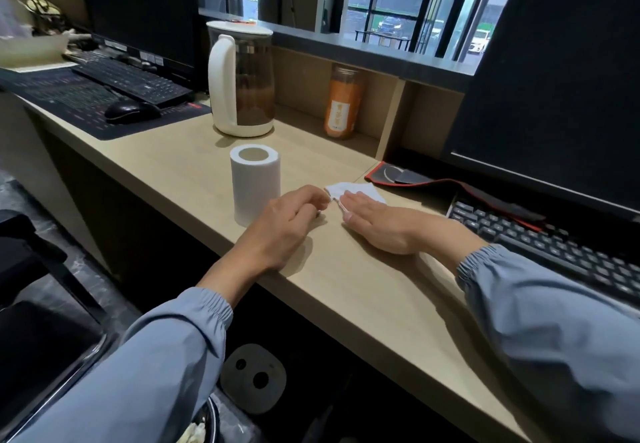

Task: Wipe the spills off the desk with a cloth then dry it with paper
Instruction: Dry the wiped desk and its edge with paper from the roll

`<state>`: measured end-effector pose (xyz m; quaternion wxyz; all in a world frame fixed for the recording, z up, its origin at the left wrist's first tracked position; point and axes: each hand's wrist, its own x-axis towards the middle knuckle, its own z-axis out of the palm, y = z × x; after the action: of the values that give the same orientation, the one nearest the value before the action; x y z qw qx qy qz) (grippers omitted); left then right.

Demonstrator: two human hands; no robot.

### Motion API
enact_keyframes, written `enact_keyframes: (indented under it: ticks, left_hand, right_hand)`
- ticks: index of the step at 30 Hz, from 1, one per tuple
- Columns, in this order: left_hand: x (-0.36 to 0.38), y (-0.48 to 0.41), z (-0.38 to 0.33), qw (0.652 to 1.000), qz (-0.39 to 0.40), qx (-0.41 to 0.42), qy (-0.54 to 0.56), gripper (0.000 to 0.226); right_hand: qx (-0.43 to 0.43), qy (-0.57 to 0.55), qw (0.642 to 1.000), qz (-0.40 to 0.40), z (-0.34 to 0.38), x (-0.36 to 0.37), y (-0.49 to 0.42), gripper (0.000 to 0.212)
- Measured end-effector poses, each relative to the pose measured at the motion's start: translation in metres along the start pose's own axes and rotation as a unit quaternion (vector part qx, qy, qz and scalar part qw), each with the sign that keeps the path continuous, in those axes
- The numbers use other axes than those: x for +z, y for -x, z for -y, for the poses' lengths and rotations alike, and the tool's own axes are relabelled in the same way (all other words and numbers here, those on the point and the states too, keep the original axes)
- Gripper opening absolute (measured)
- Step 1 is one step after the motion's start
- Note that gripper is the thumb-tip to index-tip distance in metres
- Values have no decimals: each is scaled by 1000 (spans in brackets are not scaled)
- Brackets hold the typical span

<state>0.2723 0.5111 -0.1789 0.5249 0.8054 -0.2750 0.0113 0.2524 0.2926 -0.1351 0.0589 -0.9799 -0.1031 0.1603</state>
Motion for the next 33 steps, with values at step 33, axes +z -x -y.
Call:
enact_keyframes:
  ticks: [33]
  left_hand:
    - [4, -2, 4, 997, 3, 12, -73, 39]
  right_hand:
    - [-33, 11, 999, -10, 15, 14, 28, 57]
